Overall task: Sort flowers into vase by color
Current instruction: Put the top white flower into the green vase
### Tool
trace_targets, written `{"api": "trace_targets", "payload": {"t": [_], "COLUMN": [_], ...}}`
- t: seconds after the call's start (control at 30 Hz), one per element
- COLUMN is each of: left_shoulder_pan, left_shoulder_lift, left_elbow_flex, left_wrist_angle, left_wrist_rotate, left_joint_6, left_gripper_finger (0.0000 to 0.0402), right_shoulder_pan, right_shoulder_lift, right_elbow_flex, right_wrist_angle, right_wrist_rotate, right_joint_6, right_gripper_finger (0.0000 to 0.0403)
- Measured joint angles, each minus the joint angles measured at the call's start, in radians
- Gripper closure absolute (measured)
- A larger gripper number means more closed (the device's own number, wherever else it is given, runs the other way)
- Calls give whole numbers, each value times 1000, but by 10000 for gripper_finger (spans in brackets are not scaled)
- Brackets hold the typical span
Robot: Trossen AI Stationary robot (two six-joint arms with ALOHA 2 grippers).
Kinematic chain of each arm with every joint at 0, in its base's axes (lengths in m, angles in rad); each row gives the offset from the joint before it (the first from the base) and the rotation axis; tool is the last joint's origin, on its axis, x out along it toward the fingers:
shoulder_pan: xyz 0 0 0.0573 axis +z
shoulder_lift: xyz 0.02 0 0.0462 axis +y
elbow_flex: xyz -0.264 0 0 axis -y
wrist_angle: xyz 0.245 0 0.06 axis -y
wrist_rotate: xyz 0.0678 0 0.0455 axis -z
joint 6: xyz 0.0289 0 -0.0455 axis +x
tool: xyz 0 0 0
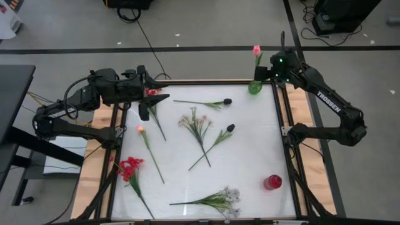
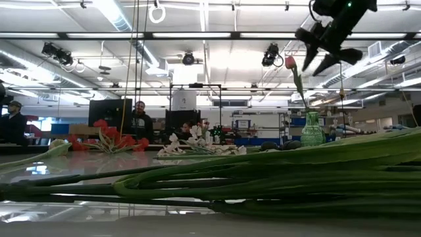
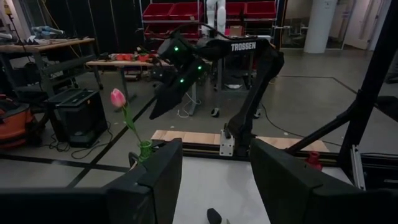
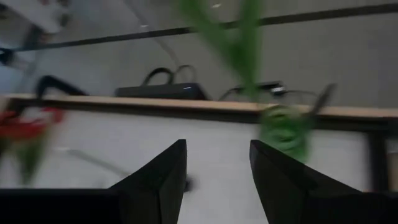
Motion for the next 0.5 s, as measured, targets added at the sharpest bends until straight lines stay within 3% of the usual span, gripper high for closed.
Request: {"api": "trace_targets", "payload": {"t": [0.2,0.5], "left_shoulder_pan": [0,0], "left_shoulder_lift": [0,0], "left_elbow_flex": [0,0], "left_wrist_angle": [0,0], "left_wrist_rotate": [0,0], "left_joint_6": [0,0], "left_gripper_finger": [207,207], "right_shoulder_pan": [163,455], "right_shoulder_lift": [0,29], "right_elbow_flex": [15,15], "right_wrist_angle": [31,71], "right_wrist_rotate": [5,135], "right_joint_6": [150,323], "right_gripper_finger": [219,246]}}
